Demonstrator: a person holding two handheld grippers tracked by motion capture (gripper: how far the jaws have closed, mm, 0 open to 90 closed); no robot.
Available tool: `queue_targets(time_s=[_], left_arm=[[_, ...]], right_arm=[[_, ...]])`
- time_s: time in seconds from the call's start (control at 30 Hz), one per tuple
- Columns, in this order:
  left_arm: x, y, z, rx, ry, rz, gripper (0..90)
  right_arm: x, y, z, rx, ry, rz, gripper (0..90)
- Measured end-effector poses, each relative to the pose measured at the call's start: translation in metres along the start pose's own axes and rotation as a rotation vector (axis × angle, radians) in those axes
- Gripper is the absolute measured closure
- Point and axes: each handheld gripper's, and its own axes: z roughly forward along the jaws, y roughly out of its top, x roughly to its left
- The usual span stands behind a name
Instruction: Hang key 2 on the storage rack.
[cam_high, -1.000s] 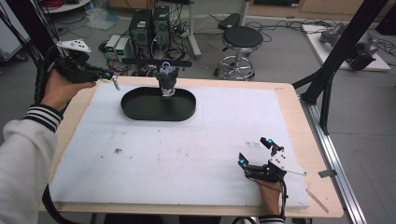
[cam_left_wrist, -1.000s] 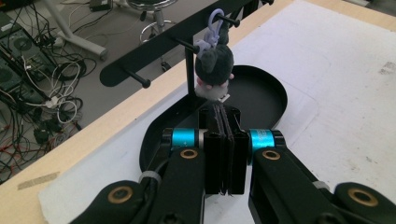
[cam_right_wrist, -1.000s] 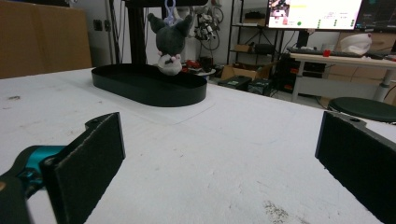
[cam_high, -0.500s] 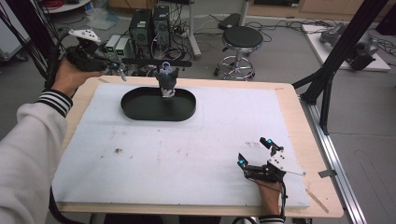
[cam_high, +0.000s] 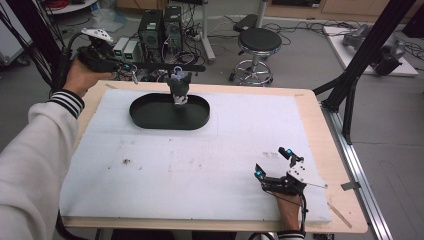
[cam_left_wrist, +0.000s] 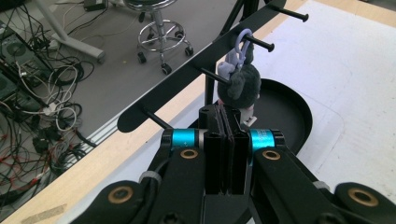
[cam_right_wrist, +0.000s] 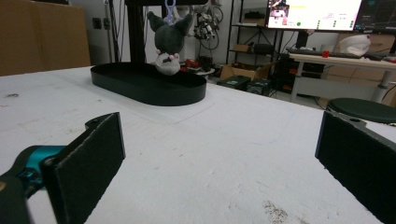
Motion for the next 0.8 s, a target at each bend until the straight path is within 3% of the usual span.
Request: queue_targets(time_s=[0.8], left_arm=[[0.017,-0.009,0.025,0.033,-0.002,-0.027,88.1]], right_arm=[[0.000,0.000,0.000,0.002,-0.001,0.004,0.7]])
